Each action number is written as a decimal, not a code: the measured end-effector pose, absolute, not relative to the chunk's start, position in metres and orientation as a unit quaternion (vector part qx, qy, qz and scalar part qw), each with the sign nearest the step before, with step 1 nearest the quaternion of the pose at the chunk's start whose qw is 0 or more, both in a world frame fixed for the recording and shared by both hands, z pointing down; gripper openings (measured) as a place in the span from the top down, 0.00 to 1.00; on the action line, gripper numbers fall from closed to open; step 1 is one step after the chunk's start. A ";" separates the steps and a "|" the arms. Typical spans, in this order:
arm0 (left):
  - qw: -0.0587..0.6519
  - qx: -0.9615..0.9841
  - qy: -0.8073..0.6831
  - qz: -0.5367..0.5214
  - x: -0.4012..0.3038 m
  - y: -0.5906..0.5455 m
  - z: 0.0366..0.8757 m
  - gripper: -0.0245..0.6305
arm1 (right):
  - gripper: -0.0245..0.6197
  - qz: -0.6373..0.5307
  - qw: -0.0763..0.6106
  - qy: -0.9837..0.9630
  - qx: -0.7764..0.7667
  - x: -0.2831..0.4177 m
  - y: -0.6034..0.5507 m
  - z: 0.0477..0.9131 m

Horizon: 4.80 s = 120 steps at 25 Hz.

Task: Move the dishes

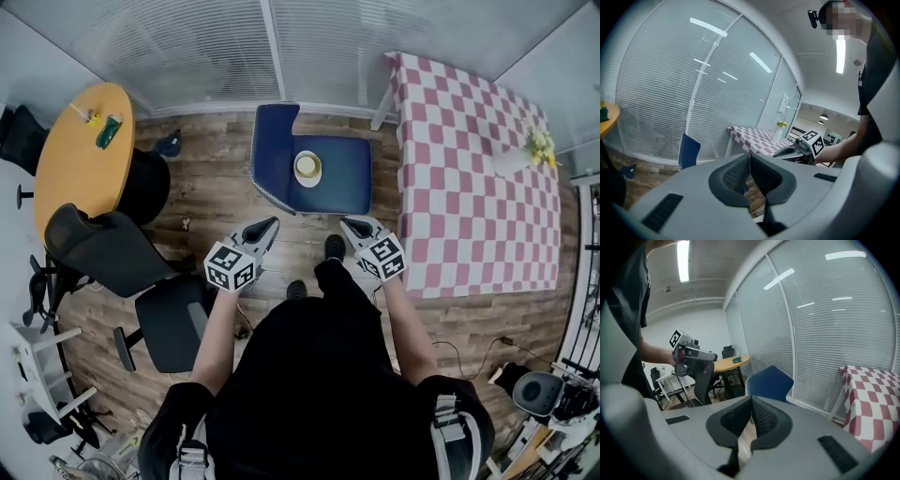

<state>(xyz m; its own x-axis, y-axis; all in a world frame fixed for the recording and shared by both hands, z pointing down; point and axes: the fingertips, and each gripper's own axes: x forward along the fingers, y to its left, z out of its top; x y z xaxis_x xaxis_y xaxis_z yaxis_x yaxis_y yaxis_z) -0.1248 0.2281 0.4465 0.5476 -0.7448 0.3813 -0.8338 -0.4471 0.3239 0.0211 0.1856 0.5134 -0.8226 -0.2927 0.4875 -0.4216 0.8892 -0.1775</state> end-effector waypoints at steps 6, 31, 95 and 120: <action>0.252 0.825 -0.499 0.084 -0.125 0.189 0.449 0.93 | 0.94 0.139 0.240 -0.949 0.148 0.016 0.139 0.520; 0.284 0.739 -0.607 0.068 -0.164 0.133 0.467 0.93 | 0.94 0.050 0.317 -0.947 -0.031 -0.037 0.048 0.566; 0.354 0.815 -0.450 0.094 -0.226 0.053 0.647 0.93 | 0.93 0.150 0.400 -0.901 0.069 -0.162 -0.034 0.856; 0.357 0.813 -0.448 0.099 -0.221 0.050 0.694 0.93 | 0.86 0.087 0.464 -0.879 0.068 -0.184 -0.050 0.949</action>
<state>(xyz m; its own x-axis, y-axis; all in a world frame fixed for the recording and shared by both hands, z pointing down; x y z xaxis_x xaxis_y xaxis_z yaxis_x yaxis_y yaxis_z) -0.2211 0.0498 0.6937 0.5783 -0.6581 0.4822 -0.8003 -0.3426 0.4921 -0.1840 -0.0502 0.9492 -0.5602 -0.0392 0.8274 -0.2005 0.9756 -0.0896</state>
